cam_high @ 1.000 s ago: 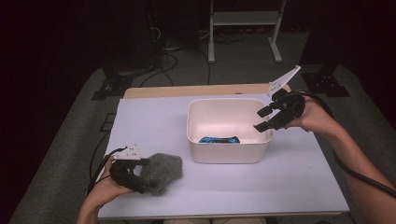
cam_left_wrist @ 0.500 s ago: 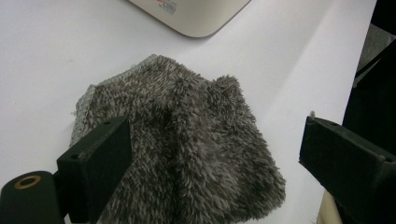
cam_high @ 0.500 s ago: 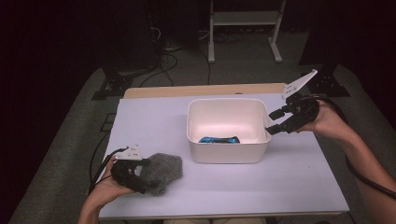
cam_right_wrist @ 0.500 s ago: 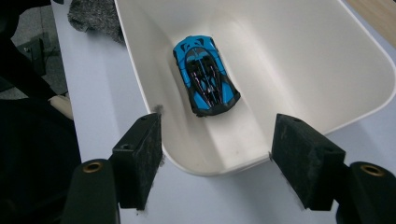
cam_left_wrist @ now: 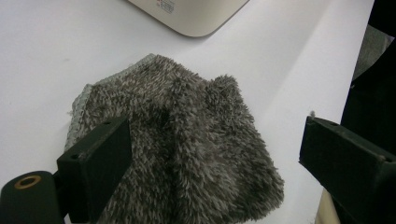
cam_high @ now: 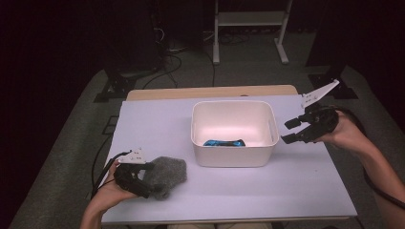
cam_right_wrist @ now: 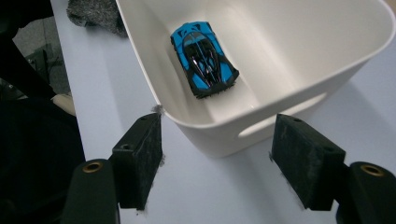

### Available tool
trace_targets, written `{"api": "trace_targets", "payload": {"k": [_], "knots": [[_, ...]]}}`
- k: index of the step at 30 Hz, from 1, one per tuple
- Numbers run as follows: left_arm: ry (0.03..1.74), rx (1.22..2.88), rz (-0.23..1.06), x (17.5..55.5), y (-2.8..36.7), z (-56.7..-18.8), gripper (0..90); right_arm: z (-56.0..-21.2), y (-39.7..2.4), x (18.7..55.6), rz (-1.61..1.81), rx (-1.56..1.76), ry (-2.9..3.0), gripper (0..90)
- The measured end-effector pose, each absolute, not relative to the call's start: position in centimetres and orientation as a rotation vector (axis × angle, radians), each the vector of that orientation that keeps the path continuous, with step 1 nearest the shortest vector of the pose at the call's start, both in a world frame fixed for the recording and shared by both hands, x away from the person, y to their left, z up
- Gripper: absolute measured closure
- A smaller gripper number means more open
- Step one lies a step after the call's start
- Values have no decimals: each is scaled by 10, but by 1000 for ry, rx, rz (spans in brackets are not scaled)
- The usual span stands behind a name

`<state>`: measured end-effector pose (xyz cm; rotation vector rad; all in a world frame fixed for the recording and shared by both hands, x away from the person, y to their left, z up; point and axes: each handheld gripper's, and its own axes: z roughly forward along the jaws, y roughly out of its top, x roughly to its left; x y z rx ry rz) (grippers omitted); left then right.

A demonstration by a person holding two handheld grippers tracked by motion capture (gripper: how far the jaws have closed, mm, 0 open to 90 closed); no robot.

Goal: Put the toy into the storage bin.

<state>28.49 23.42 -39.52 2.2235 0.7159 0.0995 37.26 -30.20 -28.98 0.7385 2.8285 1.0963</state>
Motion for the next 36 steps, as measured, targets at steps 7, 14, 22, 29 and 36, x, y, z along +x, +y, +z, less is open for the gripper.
{"api": "trace_targets", "payload": {"k": [7,14,22,29,36], "knots": [[712,2225,89,285,233,-396,90,-308,-318,367,1119,789,2826,320],[716,2224,88,286,232,-397,90,-325,-329,364,1143,844,2820,314],[716,2224,91,285,233,-397,90,-339,-335,362,1158,867,2822,314],[718,2222,92,285,233,-396,90,-350,-338,360,1174,889,2825,314],[717,2222,92,285,233,-396,90,-362,-340,359,1184,916,2831,313]]}}
